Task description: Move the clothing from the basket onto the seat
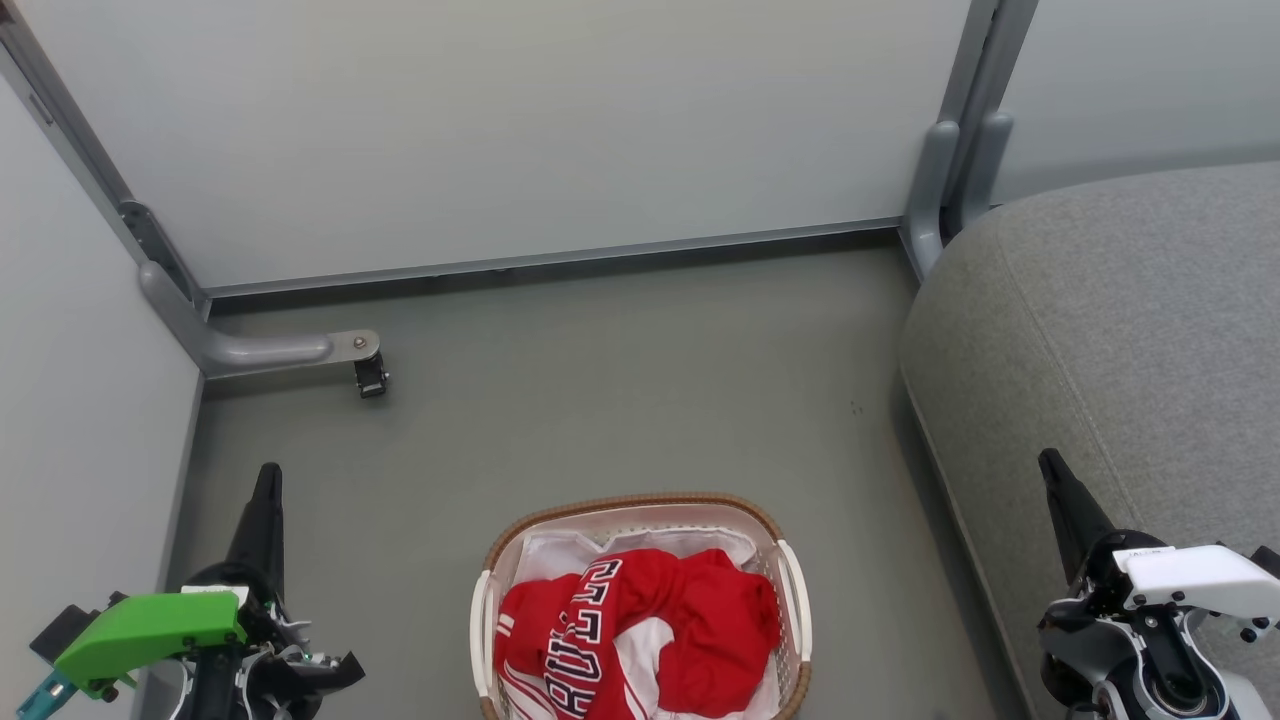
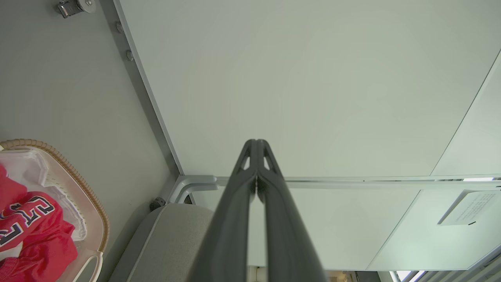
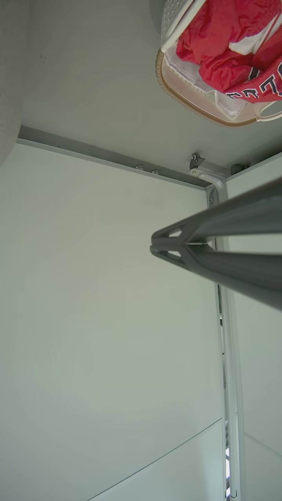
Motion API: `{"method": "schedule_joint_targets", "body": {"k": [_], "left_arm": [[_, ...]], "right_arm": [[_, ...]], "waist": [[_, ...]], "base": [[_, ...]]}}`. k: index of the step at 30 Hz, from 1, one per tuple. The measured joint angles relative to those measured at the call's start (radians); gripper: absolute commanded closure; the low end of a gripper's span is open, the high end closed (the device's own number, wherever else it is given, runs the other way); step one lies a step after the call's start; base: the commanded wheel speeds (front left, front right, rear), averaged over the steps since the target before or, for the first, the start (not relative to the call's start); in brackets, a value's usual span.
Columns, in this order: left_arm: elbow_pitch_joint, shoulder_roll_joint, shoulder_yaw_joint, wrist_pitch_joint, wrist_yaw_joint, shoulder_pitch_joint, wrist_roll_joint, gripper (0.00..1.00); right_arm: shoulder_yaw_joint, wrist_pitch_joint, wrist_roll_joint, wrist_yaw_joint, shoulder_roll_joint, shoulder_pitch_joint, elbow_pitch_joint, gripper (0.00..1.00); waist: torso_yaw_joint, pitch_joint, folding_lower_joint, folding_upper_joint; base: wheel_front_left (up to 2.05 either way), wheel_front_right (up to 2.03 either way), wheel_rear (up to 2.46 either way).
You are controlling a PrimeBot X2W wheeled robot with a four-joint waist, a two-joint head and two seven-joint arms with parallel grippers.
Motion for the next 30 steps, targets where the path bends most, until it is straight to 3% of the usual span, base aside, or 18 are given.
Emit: {"method": "schedule_joint_targets", "body": {"k": [5, 6, 7, 8, 9, 10, 18, 30], "left_arm": [[0.000, 0.000, 0.000, 0.000, 0.000, 0.000, 0.000, 1.00], [0.002, -0.001, 0.000, 0.000, 0.000, 0.001, 0.000, 0.00], [0.010, -0.002, -0.001, -0.001, 0.001, 0.003, 0.000, 1.00], [0.019, -0.003, -0.001, -0.001, 0.001, 0.009, 0.000, 0.00], [0.029, -0.005, -0.002, -0.001, 0.001, 0.017, 0.000, 1.00], [0.037, -0.006, -0.003, -0.001, 0.001, 0.026, 0.000, 0.00], [0.051, -0.006, -0.015, -0.039, 0.001, 0.033, 0.073, 0.00], [0.051, -0.006, -0.016, -0.094, 0.001, 0.032, 0.346, 0.00]], "right_arm": [[0.000, 0.000, 0.000, 0.000, 0.000, 0.000, 0.000, 1.00], [0.000, 0.000, 0.000, 0.000, 0.001, 0.001, 0.002, 0.00], [0.000, 0.000, 0.000, 0.000, 0.002, 0.004, 0.008, 1.00], [0.001, 0.000, 0.000, 0.000, 0.005, 0.011, 0.015, 0.00], [0.002, 0.000, 0.000, 0.000, 0.008, 0.019, 0.025, 1.00], [0.002, 0.000, -0.001, 0.000, 0.010, 0.027, 0.032, 0.00], [0.032, -0.036, -0.040, 0.000, -0.003, 0.033, 0.032, 0.00], [0.066, -0.092, -0.235, 0.000, -0.033, 0.012, 0.035, 0.00]], "waist": [[0.000, 0.000, 0.0000, 0.0000], [0.000, 0.000, 0.0000, 0.0000], [0.000, 0.000, 0.0000, 0.0000], [0.000, 0.000, 0.0000, 0.0000], [0.000, 0.000, 0.0000, 0.0000], [0.000, 0.000, 0.0000, 0.0000], [0.001, 0.003, 0.0000, 0.0000], [0.004, 0.008, 0.0000, 0.0000]], "base": [[0.00, 0.00, 0.00], [0.00, 0.00, 0.00], [0.00, 0.00, 0.00], [0.00, 0.00, 0.00], [0.00, 0.00, 0.00], [0.00, 0.00, 0.00], [0.00, 0.00, 0.00], [0.00, 0.00, 0.00]]}}
